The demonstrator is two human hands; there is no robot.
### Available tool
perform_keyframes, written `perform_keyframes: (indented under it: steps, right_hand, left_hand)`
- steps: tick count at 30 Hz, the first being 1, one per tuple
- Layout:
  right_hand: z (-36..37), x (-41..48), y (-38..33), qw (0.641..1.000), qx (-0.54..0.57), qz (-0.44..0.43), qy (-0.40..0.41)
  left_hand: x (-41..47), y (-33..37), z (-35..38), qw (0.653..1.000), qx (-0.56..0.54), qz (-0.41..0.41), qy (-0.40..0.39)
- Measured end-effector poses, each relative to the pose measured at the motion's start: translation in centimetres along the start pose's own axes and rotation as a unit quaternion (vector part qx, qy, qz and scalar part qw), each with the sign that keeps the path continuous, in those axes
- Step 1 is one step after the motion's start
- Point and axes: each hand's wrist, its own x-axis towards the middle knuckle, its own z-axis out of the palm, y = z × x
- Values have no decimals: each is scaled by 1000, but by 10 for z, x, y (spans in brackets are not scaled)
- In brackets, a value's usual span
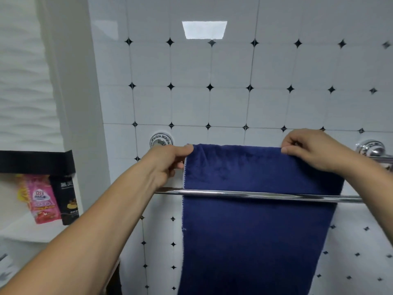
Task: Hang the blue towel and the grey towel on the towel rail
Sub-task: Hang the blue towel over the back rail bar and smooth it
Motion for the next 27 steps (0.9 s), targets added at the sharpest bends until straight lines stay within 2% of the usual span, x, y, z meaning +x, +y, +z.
perform_keyframes:
  steps: [2,7,13,16,21,24,27]
  right_hand:
    - [-9,-2,5,1000,-20,17,-13]
    - [-22,-11,23,998,-2,61,15]
    - [-26,-27,41,986,107,109,67]
    - [-33,-49,58,989,64,129,39]
    - [-27,-50,55,991,-59,97,69]
    - [-37,-54,59,992,-71,90,45]
    - [-49,-66,70,990,-21,128,53]
  left_hand:
    - [1,0,-1,1000,-13,5,23]
    - [1,-3,4,998,-38,25,46]
    - [5,-9,9,993,5,72,92]
    - [8,-10,14,990,-10,79,119]
    - [6,-12,24,986,21,113,120]
    - [8,-12,16,984,36,120,127]
    - [8,-15,2,982,44,125,132]
